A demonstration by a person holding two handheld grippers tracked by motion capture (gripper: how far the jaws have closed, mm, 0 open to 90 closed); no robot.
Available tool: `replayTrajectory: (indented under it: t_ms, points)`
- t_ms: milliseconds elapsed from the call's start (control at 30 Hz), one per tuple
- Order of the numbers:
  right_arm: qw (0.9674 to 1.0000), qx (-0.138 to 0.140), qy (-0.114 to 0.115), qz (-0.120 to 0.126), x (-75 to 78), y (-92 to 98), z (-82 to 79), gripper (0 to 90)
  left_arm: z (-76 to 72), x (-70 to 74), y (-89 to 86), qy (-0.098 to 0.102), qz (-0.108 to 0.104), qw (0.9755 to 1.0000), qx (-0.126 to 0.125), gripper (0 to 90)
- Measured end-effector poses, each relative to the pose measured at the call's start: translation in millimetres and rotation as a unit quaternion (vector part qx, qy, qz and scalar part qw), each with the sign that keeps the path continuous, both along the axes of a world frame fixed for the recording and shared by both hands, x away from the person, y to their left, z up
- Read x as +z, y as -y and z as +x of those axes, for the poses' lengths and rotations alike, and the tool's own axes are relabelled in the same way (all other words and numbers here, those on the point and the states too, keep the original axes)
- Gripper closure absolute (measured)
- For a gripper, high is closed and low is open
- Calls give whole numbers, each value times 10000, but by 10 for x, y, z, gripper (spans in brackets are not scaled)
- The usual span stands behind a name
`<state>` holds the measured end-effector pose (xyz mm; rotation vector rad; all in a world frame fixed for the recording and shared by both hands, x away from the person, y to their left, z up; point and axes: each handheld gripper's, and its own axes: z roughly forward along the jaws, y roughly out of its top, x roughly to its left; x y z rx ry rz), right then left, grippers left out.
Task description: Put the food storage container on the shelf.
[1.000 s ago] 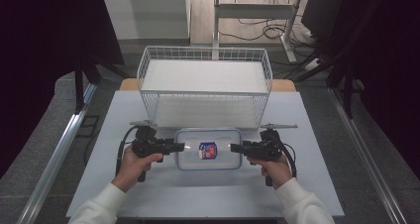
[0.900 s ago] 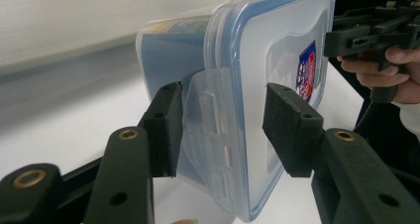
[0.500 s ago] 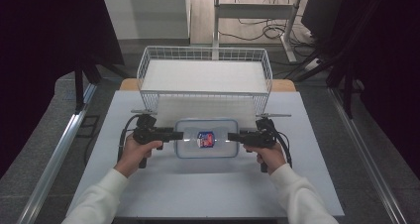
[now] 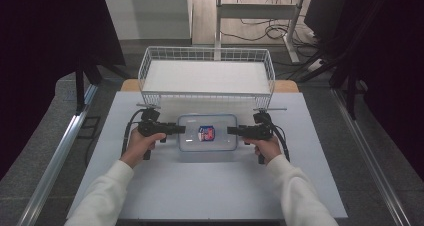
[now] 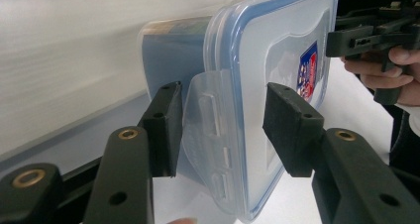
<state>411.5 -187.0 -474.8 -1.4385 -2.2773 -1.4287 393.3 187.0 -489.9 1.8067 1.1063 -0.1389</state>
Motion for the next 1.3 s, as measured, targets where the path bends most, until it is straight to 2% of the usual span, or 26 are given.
replayTrajectory:
  t_ms: [367,567,733,967,1100,1233,1300]
  points:
    - [9993,-244,-149,220,-82,7,81,444,45,-29,25,-37,-60,9998,196,494]
    - [9990,-417,-78,155,-108,-42,96,417,88,-72,14,-162,-207,9990,356,489]
    - [9975,-625,-251,206,-116,-59,123,412,130,-114,5,-223,-318,9980,490,484]
    - [9945,-906,-378,354,-157,-78,165,407,168,-166,7,-330,-501,9959,677,477]
    - [9931,-1013,-441,402,-177,-92,174,400,167,-162,35,-232,-390,9954,848,468]
    - [9928,-1044,-416,406,-179,-96,168,396,165,-167,32,-240,-408,9955,819,466]
    - [9930,-1070,-365,343,-177,-102,156,374,156,-162,38,-209,-352,9960,795,452]
